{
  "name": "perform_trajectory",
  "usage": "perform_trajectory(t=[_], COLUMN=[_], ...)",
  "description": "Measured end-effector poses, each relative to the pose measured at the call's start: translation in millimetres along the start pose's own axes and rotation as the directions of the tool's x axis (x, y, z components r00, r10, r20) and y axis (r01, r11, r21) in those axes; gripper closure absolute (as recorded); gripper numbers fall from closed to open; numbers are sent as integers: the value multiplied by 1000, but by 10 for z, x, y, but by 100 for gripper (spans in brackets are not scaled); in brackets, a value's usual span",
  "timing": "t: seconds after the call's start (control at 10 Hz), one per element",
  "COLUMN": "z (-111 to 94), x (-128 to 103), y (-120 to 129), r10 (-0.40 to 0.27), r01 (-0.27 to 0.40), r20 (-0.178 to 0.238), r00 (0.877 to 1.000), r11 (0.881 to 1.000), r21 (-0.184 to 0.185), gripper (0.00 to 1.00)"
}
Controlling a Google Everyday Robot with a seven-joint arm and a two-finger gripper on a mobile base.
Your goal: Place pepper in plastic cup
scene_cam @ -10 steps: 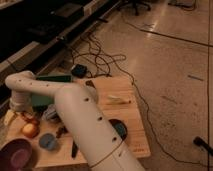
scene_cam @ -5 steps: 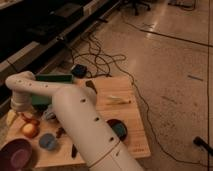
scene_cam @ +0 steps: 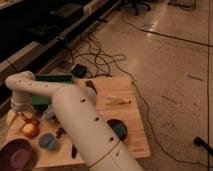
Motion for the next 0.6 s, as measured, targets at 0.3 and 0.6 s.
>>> perform_trajectory(t=[0.3, 0.6], z=[7, 230], x=[-4, -44], y=[3, -3], r10=[1, 14], r01=[-1, -14], r20=[1, 6], r00=[1000, 1000], r11=[1000, 1000], r21=[1, -12], gripper=[20, 20])
